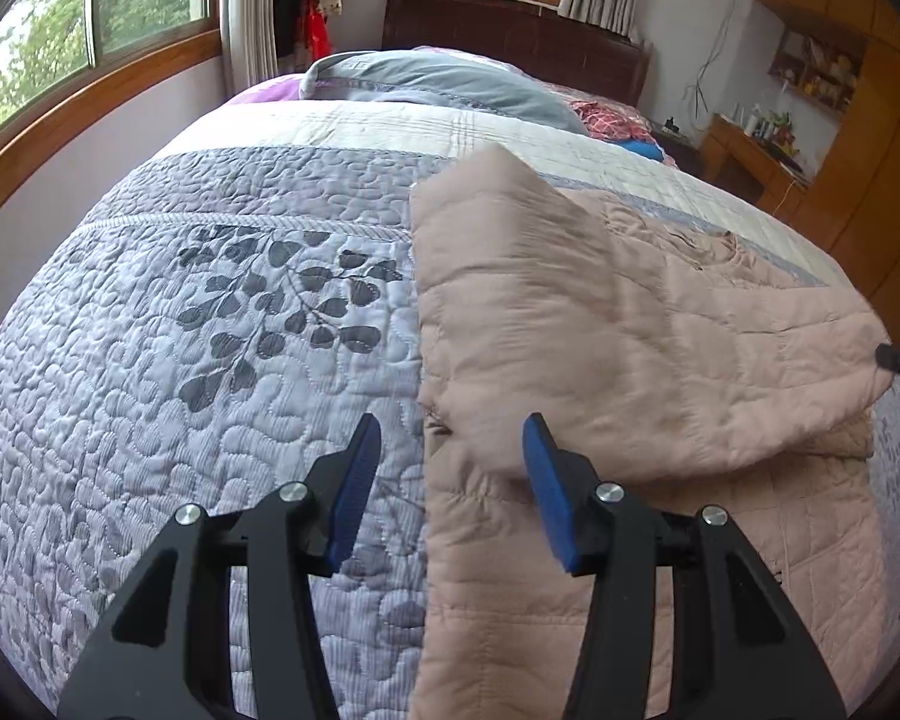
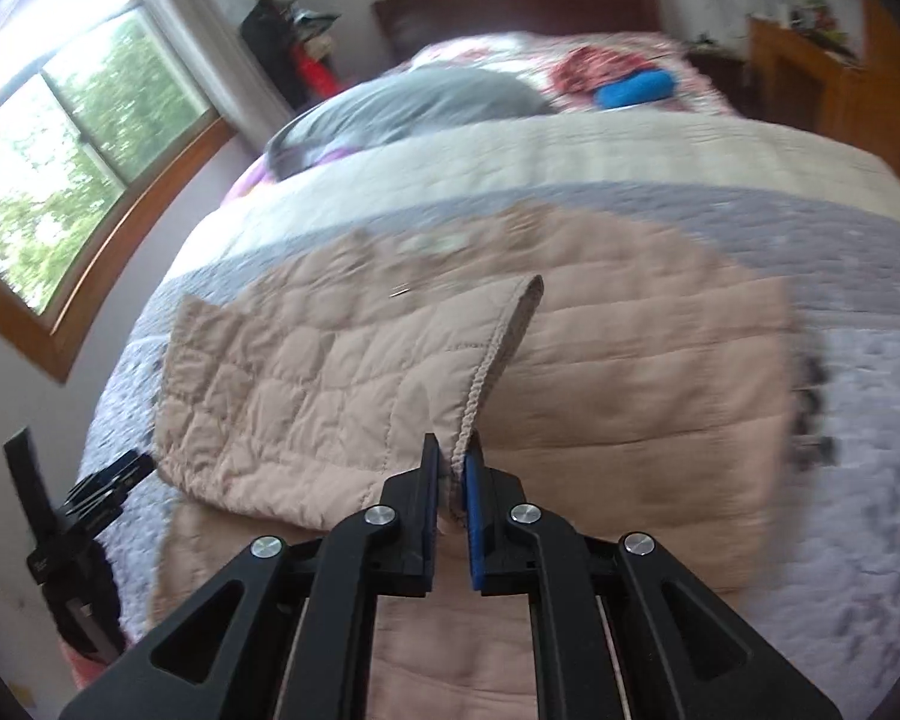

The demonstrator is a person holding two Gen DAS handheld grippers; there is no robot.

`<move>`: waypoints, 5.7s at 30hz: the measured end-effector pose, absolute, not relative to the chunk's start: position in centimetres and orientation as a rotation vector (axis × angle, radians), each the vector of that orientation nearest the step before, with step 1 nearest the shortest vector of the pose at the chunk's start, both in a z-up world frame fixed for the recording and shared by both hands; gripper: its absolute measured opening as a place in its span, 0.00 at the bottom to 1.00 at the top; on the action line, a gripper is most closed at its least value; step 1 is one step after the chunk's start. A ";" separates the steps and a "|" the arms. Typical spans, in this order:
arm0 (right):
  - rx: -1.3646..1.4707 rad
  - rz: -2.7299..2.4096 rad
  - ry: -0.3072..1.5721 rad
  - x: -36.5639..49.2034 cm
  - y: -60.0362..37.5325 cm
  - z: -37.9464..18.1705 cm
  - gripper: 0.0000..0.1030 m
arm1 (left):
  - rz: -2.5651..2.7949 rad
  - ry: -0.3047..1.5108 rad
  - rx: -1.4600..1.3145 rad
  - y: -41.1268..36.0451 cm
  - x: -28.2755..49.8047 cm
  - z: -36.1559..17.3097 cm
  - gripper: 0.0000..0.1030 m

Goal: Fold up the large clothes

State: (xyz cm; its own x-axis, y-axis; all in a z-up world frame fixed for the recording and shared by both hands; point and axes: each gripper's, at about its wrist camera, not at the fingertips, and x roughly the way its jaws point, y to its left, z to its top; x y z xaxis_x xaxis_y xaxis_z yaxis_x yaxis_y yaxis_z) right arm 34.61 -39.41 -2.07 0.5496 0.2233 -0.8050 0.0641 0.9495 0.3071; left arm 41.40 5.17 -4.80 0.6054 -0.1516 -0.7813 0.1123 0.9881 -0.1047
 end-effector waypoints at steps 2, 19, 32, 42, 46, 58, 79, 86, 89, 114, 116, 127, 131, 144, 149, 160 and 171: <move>0.323 0.046 0.974 34.2 -41.3 -1.9 0.07 | -0.153 0.904 -0.029 4.7 41.4 -5.0 0.48; 0.434 -0.007 1.089 35.0 -47.1 -11.0 0.09 | -0.121 1.066 0.026 2.2 45.1 -9.4 0.52; 0.370 0.101 1.011 33.4 -42.3 -5.5 0.16 | -0.238 0.959 0.060 -5.7 44.1 -4.2 0.49; 0.354 0.088 1.118 35.8 -40.6 -10.8 0.11 | -0.230 1.015 0.145 -8.9 45.7 -9.5 0.51; 0.360 0.085 1.126 36.6 -40.5 -12.2 0.10 | -0.236 1.033 0.138 -8.7 46.0 -10.0 0.51; 0.354 0.250 0.903 28.1 -41.6 -5.6 0.37 | -0.300 0.997 0.053 -4.2 41.1 -5.4 0.60; 0.364 0.248 1.014 2.6 -45.8 -10.6 0.52 | -0.252 1.074 -0.185 14.8 17.8 -10.0 0.78; 0.389 0.244 1.028 1.3 -46.2 -12.5 0.53 | -0.281 1.075 -0.199 13.5 17.9 -11.3 0.77; 0.397 0.245 1.030 1.3 -46.1 -12.9 0.53 | -0.287 1.089 -0.196 12.7 18.3 -11.6 0.69; 0.566 0.300 0.991 1.0 -48.5 -13.8 0.10 | -0.235 1.025 -0.247 12.5 17.0 -10.7 0.08; 0.555 0.305 0.965 0.1 -48.5 -12.8 0.10 | -0.237 0.994 -0.247 12.6 16.1 -9.7 0.07; 0.521 0.307 0.874 -6.1 -48.1 -9.6 0.10 | -0.315 0.944 -0.212 13.2 10.0 -6.8 0.07; 0.529 0.238 0.984 -5.1 -47.8 -13.2 0.10 | -0.272 1.038 -0.188 13.0 11.1 -10.2 0.07; 0.579 0.285 0.873 -5.2 -48.7 -10.2 0.10 | -0.353 0.940 -0.256 13.3 11.2 -7.1 0.07; 0.528 0.271 0.822 -2.8 -49.2 -6.0 0.09 | -0.381 0.844 -0.226 12.6 13.3 -2.9 0.07; 0.527 0.278 0.809 8.9 -51.8 0.0 0.09 | -0.389 0.810 -0.241 10.1 26.4 2.0 0.07; 0.611 0.211 0.871 21.6 -55.9 -0.7 0.09 | -0.319 0.848 -0.228 6.0 41.4 2.0 0.07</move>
State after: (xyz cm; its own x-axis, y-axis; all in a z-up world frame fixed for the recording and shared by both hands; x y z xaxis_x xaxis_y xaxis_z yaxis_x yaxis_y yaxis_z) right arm 21.63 -55.88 -0.74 0.6364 0.4131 -0.6514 0.0690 0.8106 0.5815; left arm 41.41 6.02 1.97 0.6187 -0.3643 -0.6961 0.1843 0.9286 -0.3222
